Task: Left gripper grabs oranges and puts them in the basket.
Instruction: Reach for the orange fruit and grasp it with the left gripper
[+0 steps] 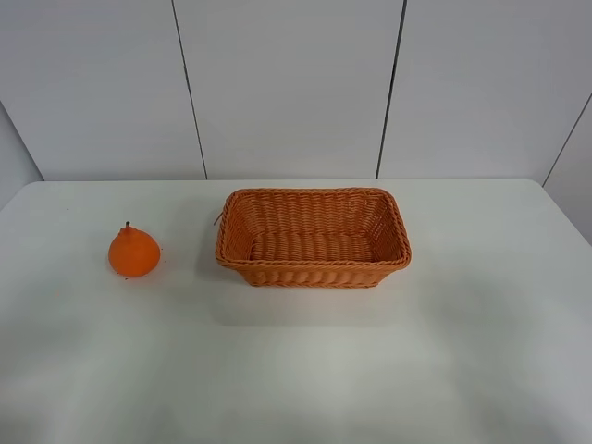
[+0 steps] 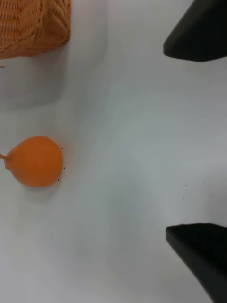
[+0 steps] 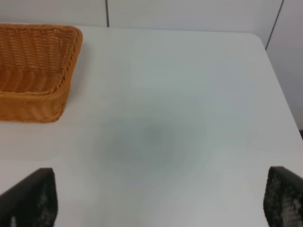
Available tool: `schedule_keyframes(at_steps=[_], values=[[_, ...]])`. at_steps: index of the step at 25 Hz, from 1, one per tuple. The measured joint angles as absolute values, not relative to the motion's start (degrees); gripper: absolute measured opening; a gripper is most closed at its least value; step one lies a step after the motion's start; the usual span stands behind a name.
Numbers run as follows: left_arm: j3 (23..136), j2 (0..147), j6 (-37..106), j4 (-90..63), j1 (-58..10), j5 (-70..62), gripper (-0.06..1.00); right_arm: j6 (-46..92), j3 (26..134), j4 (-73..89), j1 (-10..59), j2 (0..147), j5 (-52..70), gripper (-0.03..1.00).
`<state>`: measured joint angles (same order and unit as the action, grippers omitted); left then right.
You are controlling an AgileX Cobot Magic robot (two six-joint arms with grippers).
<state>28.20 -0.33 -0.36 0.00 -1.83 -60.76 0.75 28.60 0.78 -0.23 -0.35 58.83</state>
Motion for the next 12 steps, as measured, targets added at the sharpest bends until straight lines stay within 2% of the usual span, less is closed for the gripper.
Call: schedule_keyframes(at_steps=[12], values=[[29.7,0.1,-0.4,0.0,-1.8,-58.8,0.81,0.8,28.6,0.8,-0.2,-0.3,58.8,0.69]])
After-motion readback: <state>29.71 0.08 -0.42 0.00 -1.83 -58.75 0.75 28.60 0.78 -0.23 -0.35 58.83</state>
